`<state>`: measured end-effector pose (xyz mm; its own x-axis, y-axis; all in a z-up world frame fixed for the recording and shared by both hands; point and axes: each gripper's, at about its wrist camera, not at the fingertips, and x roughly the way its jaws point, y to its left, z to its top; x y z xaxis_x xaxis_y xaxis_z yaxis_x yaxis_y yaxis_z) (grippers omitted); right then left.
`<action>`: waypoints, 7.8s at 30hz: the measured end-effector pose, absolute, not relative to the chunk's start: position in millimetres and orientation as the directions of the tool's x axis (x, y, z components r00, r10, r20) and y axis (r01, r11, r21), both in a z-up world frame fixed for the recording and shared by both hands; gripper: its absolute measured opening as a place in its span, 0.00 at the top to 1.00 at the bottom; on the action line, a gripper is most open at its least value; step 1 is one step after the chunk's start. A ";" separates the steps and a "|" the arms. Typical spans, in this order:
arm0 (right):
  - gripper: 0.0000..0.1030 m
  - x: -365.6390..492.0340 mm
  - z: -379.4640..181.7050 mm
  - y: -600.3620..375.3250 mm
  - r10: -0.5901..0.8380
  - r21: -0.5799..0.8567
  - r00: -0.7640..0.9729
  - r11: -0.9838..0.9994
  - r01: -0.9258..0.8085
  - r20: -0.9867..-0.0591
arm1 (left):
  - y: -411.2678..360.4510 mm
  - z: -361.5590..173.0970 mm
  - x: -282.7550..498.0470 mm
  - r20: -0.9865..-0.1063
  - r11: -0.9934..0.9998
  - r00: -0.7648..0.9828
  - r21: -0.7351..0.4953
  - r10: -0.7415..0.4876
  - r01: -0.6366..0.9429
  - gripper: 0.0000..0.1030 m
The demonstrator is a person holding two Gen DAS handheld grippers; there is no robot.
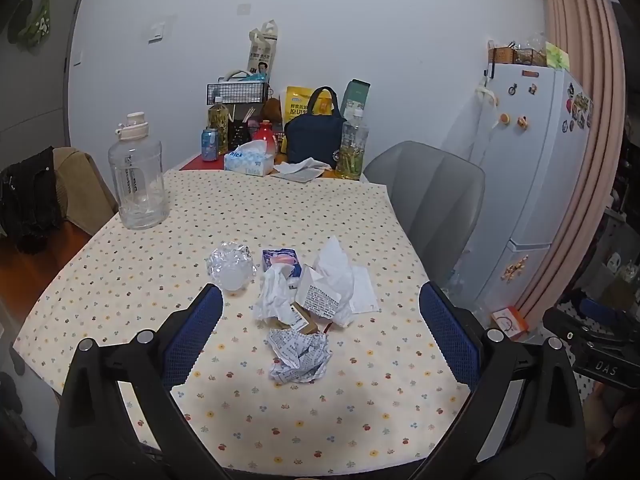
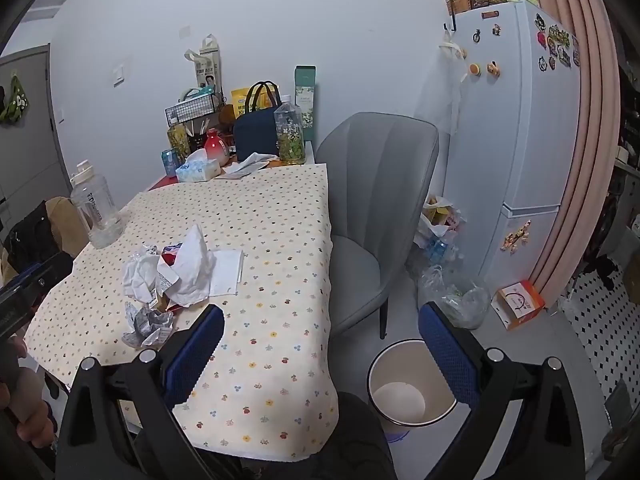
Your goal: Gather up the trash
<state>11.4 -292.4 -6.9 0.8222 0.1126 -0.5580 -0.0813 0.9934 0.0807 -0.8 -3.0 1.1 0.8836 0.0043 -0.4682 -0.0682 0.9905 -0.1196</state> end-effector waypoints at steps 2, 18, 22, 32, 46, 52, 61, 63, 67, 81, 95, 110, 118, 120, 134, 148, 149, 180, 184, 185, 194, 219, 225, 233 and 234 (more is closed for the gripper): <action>0.07 11.7 -7.0 -292.4 0.114 0.083 0.823 0.993 -0.082 -0.556 | -3.4 1.0 -0.8 -0.468 0.991 0.884 -0.119 0.004 -0.068 0.05; 0.07 14.9 -12.1 -293.7 0.104 0.079 0.822 0.994 -0.073 -0.560 | -0.3 -1.2 1.5 -0.475 0.990 0.880 -0.133 -0.017 -0.052 0.05; 0.07 14.3 -11.0 -293.2 0.105 0.074 0.826 0.994 -0.077 -0.554 | 1.3 -2.2 2.0 -0.477 0.989 0.879 -0.139 -0.015 -0.058 0.05; 0.07 14.6 -10.2 -293.6 0.104 0.072 0.825 0.994 -0.077 -0.556 | -0.8 -2.0 1.4 -0.475 0.991 0.880 -0.127 -0.014 -0.053 0.05; 0.07 16.3 -10.4 -294.3 0.101 0.070 0.823 0.995 -0.074 -0.559 | 2.4 -9.6 1.0 -0.493 0.989 0.870 -0.138 -0.023 -0.052 0.05; 0.07 16.6 -12.7 -295.9 0.112 0.077 0.826 0.994 -0.082 -0.552 | 1.9 -7.4 0.0 -0.490 0.990 0.872 -0.133 -0.021 -0.051 0.05; 0.07 14.2 -10.4 -295.6 0.135 0.080 0.828 0.991 -0.110 -0.544 | -0.6 -5.7 -1.6 -0.483 0.989 0.875 -0.141 -0.037 -0.036 0.05; 0.08 14.3 -10.5 -296.1 0.138 0.083 0.827 0.990 -0.111 -0.544 | -0.7 -5.0 -1.2 -0.483 0.989 0.875 -0.143 -0.041 -0.033 0.05; 0.08 15.7 -10.4 -294.1 0.160 0.093 0.823 0.987 -0.131 -0.545 | 1.6 -4.2 -2.2 -0.477 0.988 0.878 -0.154 -0.046 -0.032 0.05; 0.15 33.7 -27.9 -277.7 0.201 0.106 0.784 0.979 -0.172 -0.587 | 26.0 -30.2 3.0 -0.522 0.978 0.851 -0.204 -0.064 -0.051 0.06; 0.22 51.4 -65.5 -253.3 0.273 0.129 0.710 0.959 -0.251 -0.649 | 22.9 -87.0 39.2 -0.650 0.971 0.750 -0.235 -0.117 -0.052 0.11; 0.24 72.5 -93.1 -238.4 0.298 0.141 0.650 0.948 -0.284 -0.699 | 19.7 -126.4 69.9 -0.735 0.965 0.664 -0.250 -0.141 -0.072 0.67; 0.33 82.8 -87.0 -196.6 0.390 0.147 0.619 0.902 -0.406 -0.682 | 37.6 -95.1 46.0 -0.688 0.968 0.719 -0.235 -0.099 -0.091 0.69; 0.33 84.6 -83.9 -184.4 0.409 0.145 0.614 0.889 -0.433 -0.675 | 47.2 -91.7 42.4 -0.681 0.964 0.728 -0.239 -0.082 -0.114 0.69; 0.41 102.9 -62.3 -99.5 0.518 0.164 0.541 0.805 -0.570 -0.663 | 109.8 -102.3 43.6 -0.675 0.930 0.738 -0.284 -0.020 -0.234 0.69; 0.41 130.7 -83.8 -34.1 0.499 0.147 0.489 0.791 -0.593 -0.715 | 160.7 -117.4 46.7 -0.691 0.892 0.723 -0.314 0.021 -0.326 0.69; 0.44 132.0 -86.5 -31.5 0.494 0.144 0.482 0.791 -0.595 -0.724 | 162.4 -117.8 46.7 -0.692 0.890 0.722 -0.315 0.021 -0.328 0.69; 0.95 118.6 -19.0 -133.2 0.521 0.177 0.603 0.826 -0.536 -0.604 | 92.1 -72.9 79.4 -0.628 0.943 0.776 -0.293 -0.064 -0.158 0.69; 0.95 118.9 -19.9 -164.2 0.493 0.182 0.630 0.851 -0.492 -0.600 | 65.3 -65.5 92.0 -0.618 0.952 0.780 -0.286 -0.101 -0.104 0.69; 0.95 119.4 -19.9 -175.0 0.481 0.183 0.641 0.861 -0.475 -0.599 | 58.1 -63.4 94.9 -0.615 0.955 0.781 -0.284 -0.110 -0.089 0.69; 0.95 125.6 -32.0 -255.2 0.380 0.210 0.700 0.924 -0.320 -0.604 | -15.1 -56.6 122.3 -0.623 0.970 0.760 -0.240 -0.185 0.039 0.69; 0.93 143.4 -193.4 -458.9 0.194 0.332 0.594 0.934 0.133 -0.781 | -235.6 -121.8 194.8 -0.791 0.924 0.496 -0.221 -0.357 0.312 0.69; 0.92 145.8 -244.6 -494.8 0.208 0.371 0.553 0.907 0.199 -0.807 | -287.1 -148.7 209.2 -0.835 0.918 0.424 -0.216 -0.350 0.333 0.69; 0.38 151.7 -301.6 -524.9 0.233 0.408 0.510 0.875 0.262 -0.828 | -320.9 -188.2 224.7 -0.883 0.935 0.348 -0.225 -0.315 0.273 0.69; 0.38 150.4 -304.8 -527.4 0.237 0.414 0.508 0.869 0.271 -0.828 | -321.6 -191.6 226.1 -0.886 0.936 0.344 -0.223 -0.311 0.271 0.69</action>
